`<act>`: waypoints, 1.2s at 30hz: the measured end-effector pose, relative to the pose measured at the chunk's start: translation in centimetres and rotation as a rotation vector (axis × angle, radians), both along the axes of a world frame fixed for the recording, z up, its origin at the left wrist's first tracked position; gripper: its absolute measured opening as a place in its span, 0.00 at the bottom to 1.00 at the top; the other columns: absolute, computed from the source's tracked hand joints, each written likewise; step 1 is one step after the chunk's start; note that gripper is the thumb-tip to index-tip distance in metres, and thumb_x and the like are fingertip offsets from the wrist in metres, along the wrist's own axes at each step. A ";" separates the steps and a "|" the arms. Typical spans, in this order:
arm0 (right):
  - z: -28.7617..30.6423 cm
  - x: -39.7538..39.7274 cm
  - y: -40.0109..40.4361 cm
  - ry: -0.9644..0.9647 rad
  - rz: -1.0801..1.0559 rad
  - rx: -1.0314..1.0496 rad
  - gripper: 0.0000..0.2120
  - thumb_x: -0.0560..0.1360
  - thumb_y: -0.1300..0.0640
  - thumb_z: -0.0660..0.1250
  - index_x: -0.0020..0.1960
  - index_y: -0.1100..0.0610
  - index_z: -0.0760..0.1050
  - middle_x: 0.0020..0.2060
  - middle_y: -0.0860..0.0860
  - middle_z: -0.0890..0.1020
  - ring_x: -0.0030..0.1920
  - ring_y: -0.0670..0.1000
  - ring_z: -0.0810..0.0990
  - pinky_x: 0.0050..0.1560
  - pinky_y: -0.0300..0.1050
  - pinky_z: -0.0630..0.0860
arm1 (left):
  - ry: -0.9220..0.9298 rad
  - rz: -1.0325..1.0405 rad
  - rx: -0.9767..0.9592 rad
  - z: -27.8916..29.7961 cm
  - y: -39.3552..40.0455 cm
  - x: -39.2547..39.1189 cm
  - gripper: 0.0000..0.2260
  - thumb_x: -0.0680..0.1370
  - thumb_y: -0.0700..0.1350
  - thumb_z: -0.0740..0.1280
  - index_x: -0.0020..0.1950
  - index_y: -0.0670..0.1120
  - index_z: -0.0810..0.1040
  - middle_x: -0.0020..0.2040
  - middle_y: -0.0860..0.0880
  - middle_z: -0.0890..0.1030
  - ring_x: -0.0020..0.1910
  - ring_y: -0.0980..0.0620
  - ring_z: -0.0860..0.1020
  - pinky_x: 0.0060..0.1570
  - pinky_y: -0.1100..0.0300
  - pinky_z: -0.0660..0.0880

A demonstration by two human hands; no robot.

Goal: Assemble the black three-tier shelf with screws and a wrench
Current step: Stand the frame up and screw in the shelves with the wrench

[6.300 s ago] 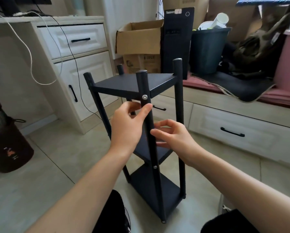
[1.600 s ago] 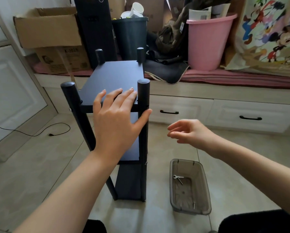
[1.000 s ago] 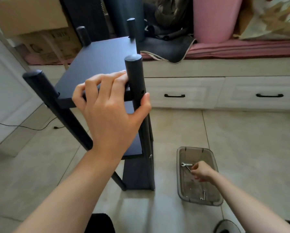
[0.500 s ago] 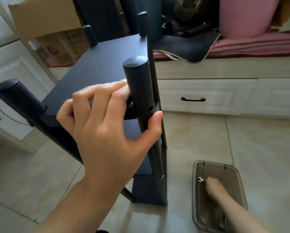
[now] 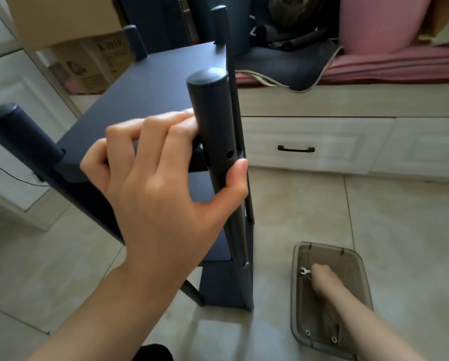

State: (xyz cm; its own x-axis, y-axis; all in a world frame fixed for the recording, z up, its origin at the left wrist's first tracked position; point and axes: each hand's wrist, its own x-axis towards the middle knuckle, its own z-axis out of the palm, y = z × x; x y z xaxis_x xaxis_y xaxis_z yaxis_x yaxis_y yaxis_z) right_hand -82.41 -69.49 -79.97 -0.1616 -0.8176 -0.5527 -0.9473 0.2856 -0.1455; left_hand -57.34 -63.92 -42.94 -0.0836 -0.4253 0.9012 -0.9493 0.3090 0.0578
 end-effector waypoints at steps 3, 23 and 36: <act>1.9 0.0 0.0 -0.002 0.048 0.016 0.15 0.80 0.64 0.54 0.65 0.60 0.70 0.64 0.59 0.76 0.63 0.59 0.77 0.59 0.47 0.74 | -0.015 -0.012 0.022 0.0 0.0 0.2 0.24 0.79 0.66 0.65 0.52 0.44 0.82 0.54 0.50 0.82 0.56 0.46 0.73 0.57 0.49 0.61; 35.1 5.7 1.4 -0.989 -0.243 -0.423 0.13 0.76 0.66 0.55 0.39 0.58 0.76 0.27 0.49 0.69 0.26 0.46 0.65 0.28 0.38 0.61 | 0.025 -0.100 0.172 1.0 1.8 1.3 0.23 0.74 0.62 0.67 0.58 0.46 0.84 0.56 0.52 0.83 0.59 0.46 0.78 0.59 0.50 0.63; 41.8 11.0 -1.9 -1.352 -0.407 -0.232 0.27 0.80 0.36 0.55 0.45 0.60 0.73 0.27 0.49 0.64 0.28 0.48 0.61 0.30 0.40 0.58 | 0.066 -0.219 0.181 1.3 2.9 2.8 0.23 0.72 0.64 0.67 0.56 0.48 0.85 0.54 0.54 0.84 0.59 0.49 0.76 0.60 0.52 0.63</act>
